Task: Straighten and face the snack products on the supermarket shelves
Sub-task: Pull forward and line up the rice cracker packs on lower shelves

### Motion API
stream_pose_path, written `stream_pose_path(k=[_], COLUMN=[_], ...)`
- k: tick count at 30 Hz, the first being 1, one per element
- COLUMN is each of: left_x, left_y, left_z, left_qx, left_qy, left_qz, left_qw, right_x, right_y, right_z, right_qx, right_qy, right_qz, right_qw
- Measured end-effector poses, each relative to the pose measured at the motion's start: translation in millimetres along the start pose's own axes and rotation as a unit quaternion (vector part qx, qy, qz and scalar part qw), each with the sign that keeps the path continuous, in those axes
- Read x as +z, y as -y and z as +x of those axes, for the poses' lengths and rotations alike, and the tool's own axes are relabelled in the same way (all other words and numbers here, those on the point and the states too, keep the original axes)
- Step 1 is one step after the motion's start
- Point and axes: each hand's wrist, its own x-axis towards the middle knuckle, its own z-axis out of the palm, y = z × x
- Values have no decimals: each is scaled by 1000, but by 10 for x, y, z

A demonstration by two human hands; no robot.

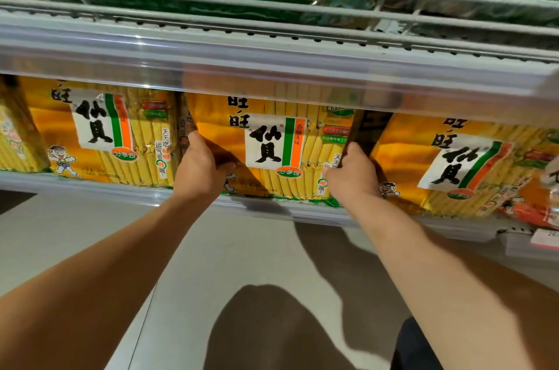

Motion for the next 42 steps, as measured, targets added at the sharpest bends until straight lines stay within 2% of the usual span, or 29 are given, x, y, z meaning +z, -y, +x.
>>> stream_pose_path(k=[11, 16, 20, 23, 26, 31, 34, 38, 42], left_x=[15, -110, -504, -1013, -1723, -3005, -3778, -4478, -4718], left_y=[60, 18, -237, -595, -1156, -2402, -3230, -3968, -4539], left_z=[37, -16, -264, -670, -1110, -1693, -1979, -2308, -2618], left_qx=[9, 12, -25, 0, 7, 50, 81, 194, 301], left_qy=[11, 51, 76, 152, 189, 267, 280, 291, 294], left_qz=[30, 37, 66, 122, 138, 4, -61, -61, -67], left_qw=[999, 998, 995, 981, 972, 962, 955, 935, 904], right_x=[58, -5, -379, -906, -1603, -3106, -4035, -4863, -5397], right_y=[-46, -79, -49, 92, 430, 1327, 1879, 2278, 2316], right_z=[58, -27, -399, -965, -1735, -2795, -3441, -4189, -4789], right_qx=[13, 35, 89, 125, 108, 148, 148, 112, 68], right_qy=[-13, 28, 52, 39, 69, 20, -23, -98, -164], right_qz=[-21, 25, 64, 137, 178, 251, 262, 262, 247], right_qw=[1000, 999, 993, 982, 976, 956, 953, 954, 952])
